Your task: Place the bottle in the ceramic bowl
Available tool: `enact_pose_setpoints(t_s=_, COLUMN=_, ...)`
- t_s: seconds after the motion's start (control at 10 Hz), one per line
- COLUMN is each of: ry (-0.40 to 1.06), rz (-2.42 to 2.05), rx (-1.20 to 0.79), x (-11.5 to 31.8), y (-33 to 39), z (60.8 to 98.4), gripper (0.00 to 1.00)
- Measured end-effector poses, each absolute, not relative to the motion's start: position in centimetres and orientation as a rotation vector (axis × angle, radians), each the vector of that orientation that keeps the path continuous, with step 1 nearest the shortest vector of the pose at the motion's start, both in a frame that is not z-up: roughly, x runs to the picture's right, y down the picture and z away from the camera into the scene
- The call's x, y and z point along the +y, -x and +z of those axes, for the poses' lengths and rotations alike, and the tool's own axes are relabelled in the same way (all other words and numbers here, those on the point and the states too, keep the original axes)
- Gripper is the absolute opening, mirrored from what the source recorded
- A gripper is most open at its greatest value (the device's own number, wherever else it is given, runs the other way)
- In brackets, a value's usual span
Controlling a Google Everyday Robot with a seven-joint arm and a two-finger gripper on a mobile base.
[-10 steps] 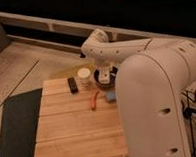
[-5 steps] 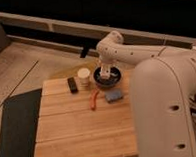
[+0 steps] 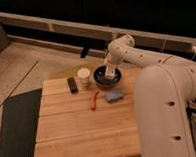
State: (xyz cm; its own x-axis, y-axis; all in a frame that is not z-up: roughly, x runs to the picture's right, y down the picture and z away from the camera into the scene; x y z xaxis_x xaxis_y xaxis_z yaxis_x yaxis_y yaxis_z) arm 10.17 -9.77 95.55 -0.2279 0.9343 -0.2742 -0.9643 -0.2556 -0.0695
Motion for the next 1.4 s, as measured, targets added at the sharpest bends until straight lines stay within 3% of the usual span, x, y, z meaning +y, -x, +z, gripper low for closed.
enact_pose_setpoints(t_s=0.4, ry=0.375, rz=1.746, rx=0.141, x=-8.1, y=-8.3, z=97.9, gripper=0.02)
enact_pose_setpoints(t_s=0.6, ry=0.374, rz=1.748, rx=0.142, x=-8.1, y=-8.4, z=97.9, gripper=0.18)
enact_pose_setpoints(t_s=0.7, ry=0.375, rz=1.746, rx=0.141, x=-8.1, y=-8.2, z=98.0, gripper=0.33)
enact_pose_setpoints(t_s=1.1, ry=0.375, rz=1.747, rx=0.142, x=-8.0, y=-8.3, z=98.0, gripper=0.73)
enact_pose_setpoints(t_s=1.2, ry=0.374, rz=1.747, rx=0.142, x=-8.0, y=-8.4, z=98.0, gripper=0.79)
enact_pose_setpoints(t_s=1.4, ry=0.374, rz=1.748, rx=0.143, x=-8.0, y=-8.4, z=98.0, gripper=0.8)
